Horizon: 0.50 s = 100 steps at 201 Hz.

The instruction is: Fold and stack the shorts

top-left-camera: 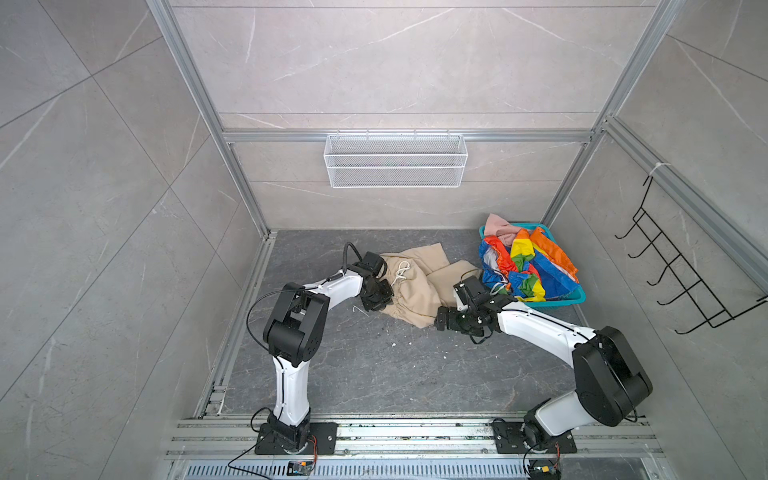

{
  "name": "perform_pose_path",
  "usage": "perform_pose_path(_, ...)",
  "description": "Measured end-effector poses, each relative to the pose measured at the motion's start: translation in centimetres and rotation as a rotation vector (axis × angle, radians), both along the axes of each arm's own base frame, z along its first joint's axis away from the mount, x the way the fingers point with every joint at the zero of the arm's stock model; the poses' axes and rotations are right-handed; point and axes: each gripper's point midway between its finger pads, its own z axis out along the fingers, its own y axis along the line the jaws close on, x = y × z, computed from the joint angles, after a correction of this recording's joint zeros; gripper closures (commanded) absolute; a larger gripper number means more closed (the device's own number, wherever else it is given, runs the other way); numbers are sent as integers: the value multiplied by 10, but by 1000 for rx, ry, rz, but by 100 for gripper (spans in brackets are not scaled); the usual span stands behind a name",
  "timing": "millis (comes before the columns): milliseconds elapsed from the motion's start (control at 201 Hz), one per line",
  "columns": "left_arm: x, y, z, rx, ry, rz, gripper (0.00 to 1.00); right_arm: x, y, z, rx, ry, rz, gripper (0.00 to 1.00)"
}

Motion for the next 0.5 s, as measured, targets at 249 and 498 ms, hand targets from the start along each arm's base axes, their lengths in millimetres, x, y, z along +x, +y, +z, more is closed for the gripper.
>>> perform_pose_path(249, 15, 3, 30, -54, -48, 13, 100, 6, -10, 6, 58, 3, -40, 1)
perform_pose_path(498, 32, 104, 148, -167, -270, 221, 100, 21, -20, 21, 164, -3, -155, 0)
